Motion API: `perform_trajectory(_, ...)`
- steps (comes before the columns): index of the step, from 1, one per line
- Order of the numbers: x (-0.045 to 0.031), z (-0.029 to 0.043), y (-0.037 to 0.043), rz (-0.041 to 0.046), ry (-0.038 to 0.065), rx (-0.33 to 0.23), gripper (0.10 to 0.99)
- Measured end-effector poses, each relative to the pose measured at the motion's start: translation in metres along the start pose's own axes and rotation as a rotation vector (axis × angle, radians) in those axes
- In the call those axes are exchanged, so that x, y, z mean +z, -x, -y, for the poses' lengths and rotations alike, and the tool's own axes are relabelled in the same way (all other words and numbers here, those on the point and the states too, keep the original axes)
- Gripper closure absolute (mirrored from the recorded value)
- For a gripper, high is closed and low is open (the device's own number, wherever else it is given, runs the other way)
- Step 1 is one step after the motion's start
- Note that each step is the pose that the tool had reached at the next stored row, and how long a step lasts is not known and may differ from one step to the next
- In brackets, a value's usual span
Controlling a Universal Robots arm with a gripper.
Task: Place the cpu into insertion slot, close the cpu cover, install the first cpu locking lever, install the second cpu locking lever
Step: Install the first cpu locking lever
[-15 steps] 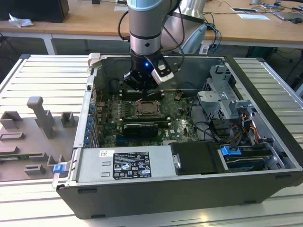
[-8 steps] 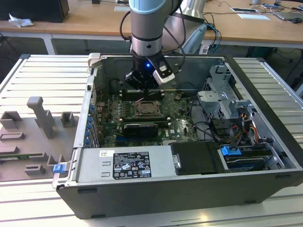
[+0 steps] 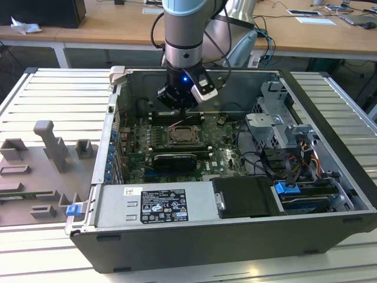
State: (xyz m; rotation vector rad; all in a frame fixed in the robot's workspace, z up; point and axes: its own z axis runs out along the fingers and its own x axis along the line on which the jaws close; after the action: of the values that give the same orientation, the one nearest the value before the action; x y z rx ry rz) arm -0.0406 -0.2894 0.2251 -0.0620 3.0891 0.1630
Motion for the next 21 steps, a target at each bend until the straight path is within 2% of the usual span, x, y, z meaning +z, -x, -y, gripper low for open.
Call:
perform_trajectory(4,0.0067,-0.0011,0.0084,0.0003,-0.001,0.004,0.980)
perform_trajectory(7,0.0108,-0.0008,0.0115,0.0007,-0.001,0.007,0.980)
perform_trajectory(14,0.0182,-0.0024,0.0146,0.0015,-0.002,0.015,0.980)
perform_trajectory(15,0.0199,-0.0026,0.0146,0.0014,-0.005,0.016,0.980)
perform_trajectory(16,0.0123,-0.0034,0.0150,0.0015,-0.006,0.016,0.980)
perform_trajectory(17,0.0096,-0.0038,0.0116,0.0015,-0.006,0.016,0.980)
perform_trajectory(21,0.0041,-0.0045,0.0083,0.0016,-0.006,0.016,0.980)
